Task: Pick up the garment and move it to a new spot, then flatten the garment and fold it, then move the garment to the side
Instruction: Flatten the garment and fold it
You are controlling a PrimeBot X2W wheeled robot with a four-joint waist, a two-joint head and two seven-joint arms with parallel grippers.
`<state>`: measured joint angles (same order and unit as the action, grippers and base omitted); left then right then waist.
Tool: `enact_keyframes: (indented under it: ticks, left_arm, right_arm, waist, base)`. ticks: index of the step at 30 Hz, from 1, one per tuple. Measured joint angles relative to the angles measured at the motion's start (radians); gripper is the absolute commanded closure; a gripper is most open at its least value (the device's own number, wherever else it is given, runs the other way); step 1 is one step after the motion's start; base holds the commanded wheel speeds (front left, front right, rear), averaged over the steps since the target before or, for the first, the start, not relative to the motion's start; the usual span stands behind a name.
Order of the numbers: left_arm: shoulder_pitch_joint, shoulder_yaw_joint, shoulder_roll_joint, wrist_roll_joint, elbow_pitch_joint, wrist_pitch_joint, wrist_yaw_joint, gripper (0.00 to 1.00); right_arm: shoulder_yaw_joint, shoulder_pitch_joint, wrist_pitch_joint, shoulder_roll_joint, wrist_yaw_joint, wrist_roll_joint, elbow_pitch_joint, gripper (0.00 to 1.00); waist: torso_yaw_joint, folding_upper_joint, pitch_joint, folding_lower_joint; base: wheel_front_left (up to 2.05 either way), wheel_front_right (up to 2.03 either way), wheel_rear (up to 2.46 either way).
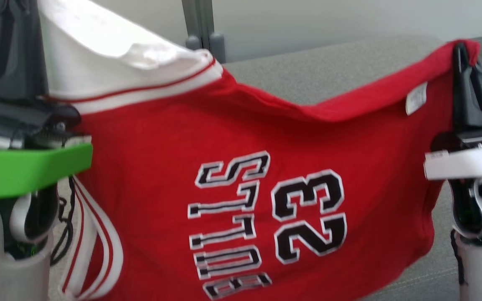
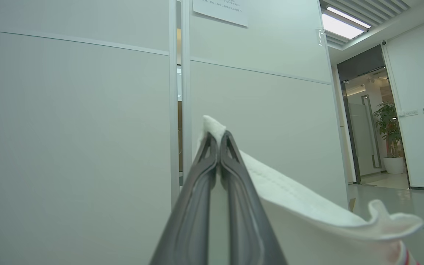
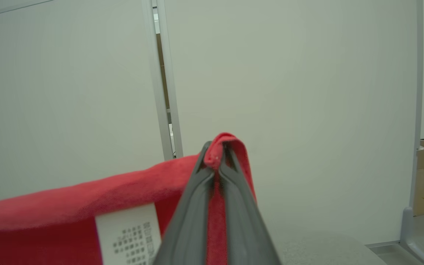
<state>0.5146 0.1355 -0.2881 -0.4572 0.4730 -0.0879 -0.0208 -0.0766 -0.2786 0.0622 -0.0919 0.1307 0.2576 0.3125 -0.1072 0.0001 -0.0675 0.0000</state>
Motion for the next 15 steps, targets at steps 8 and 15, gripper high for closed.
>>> enact_keyframes:
  ticks: [8, 15]
  left_arm:
    - [0.444, 0.0, 0.032, 0.025, -0.384, 0.077, 0.034, 1.0]
    - [0.788, -0.011, 0.059, 0.075, -0.658, 0.206, 0.025, 1.0]
  right_arm:
    - [0.048, -0.507, -0.072, -0.018, 0.0, -0.026, -0.39, 1.0]
    - [0.021, -0.926, -0.186, -0.005, 0.0, -0.159, -0.715, 1.0]
  waist:
    - [-0.006, 0.0, -0.139, 0.0]
    - [0.005, 0.0, -0.276, 0.0001]
  base:
    - [0.0, 0.0, 0.0]
    - [0.0, 0.0, 0.0]
